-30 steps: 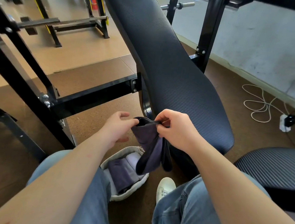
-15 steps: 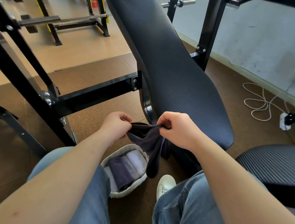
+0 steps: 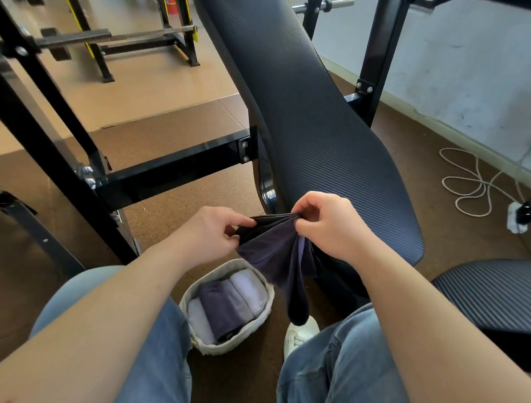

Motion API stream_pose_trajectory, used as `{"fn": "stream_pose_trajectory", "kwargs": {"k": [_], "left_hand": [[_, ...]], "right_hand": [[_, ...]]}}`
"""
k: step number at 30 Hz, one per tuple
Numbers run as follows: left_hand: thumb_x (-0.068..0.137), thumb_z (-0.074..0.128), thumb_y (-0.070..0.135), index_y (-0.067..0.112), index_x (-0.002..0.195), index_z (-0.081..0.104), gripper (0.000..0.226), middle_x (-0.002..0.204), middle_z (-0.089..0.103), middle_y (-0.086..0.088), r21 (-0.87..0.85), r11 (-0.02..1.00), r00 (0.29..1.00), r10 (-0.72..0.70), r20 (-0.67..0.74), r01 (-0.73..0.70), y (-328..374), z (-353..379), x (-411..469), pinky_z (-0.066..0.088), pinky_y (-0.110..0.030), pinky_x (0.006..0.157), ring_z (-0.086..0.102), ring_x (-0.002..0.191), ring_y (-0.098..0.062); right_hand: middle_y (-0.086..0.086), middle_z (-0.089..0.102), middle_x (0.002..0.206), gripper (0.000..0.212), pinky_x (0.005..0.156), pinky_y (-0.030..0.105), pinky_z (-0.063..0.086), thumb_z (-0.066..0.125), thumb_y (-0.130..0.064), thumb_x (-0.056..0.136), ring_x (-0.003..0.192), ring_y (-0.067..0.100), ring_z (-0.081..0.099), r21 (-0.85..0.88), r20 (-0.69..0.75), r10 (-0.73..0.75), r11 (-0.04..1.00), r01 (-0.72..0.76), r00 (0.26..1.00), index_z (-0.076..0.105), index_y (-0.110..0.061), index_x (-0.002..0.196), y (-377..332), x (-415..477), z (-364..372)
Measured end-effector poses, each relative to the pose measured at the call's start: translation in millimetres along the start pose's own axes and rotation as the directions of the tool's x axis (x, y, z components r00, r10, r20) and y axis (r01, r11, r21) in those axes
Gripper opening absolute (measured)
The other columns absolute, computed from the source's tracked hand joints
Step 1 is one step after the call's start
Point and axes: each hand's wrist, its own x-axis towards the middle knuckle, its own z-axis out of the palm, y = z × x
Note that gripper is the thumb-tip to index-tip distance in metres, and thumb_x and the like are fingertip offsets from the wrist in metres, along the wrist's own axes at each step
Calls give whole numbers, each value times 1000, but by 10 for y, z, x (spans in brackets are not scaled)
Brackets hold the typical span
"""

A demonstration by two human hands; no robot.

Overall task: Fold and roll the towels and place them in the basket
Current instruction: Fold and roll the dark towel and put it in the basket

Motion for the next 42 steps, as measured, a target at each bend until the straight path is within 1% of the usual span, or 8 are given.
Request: {"fn": "stream_pose_trajectory", "kwargs": {"k": [5,11,17,24,31,34,37,42], "left_hand": [[98,63,33,34,133,67,36,120,69,11,222,974,975,-93,202,47,49,52,-44,52,-25,87,62,100,-7],[94,60,56,33,104,78,31,94,73,8,428,901,988,-128,92,77,137,58,-15,60,-35,78,66,85,-12],[94,66,40,31,100,72,12,96,67,10,325,944,997,-64,35,49,113,83,-26,57,-28,79,63,87,-10],[89,68,32,36,80,61,13,79,63,15,178,977,982,85,169,-115,59,47,-84,47,-21,66,60,73,-2],[85,73,26,29,78,63,13,118,55,18,163,899,912,411,11,-407,71,52,-121,40,-5,82,55,105,3],[80,75,16,25,72,64,17,108,66,16,80,887,890,455,22,-455,139,32,-159,47,-10,80,63,96,1],[82,74,12,25,74,64,19,84,69,13,32,889,887,453,92,-457,185,24,-204,52,-17,66,66,76,-6],[94,60,30,32,94,54,7,76,62,12,270,869,908,375,187,-415,146,66,-179,53,-34,64,59,67,-6]], "right_hand": [[-15,67,80,18,62,8,42,71,-14,84,73,-2,61,-22,24,-1,1000,1,1000,72,-31,87,7,-6,12],[-15,67,80,18,62,6,42,72,-14,84,72,-2,60,-21,25,-9,1000,10,1000,71,-31,88,5,-7,7],[-13,67,80,18,60,6,43,72,-14,85,73,0,60,-42,42,13,999,-12,999,69,-32,86,16,-6,-9],[-13,67,82,12,61,11,38,70,-17,86,78,2,60,-88,35,63,994,-60,997,70,-29,88,70,26,-58],[-12,65,84,12,62,18,41,69,-18,84,81,7,60,-142,113,77,988,-61,991,68,-30,87,82,7,-21],[-10,67,83,10,65,22,49,68,-18,84,82,10,64,-144,95,108,985,-94,990,69,-27,89,91,26,-39],[-9,68,84,10,71,27,55,67,-18,84,82,13,66,-136,76,112,986,-101,991,70,-26,90,100,31,-49],[-11,65,89,12,66,19,46,67,-18,85,85,10,61,-188,116,73,981,-50,991,69,-28,92,104,10,10]]}}
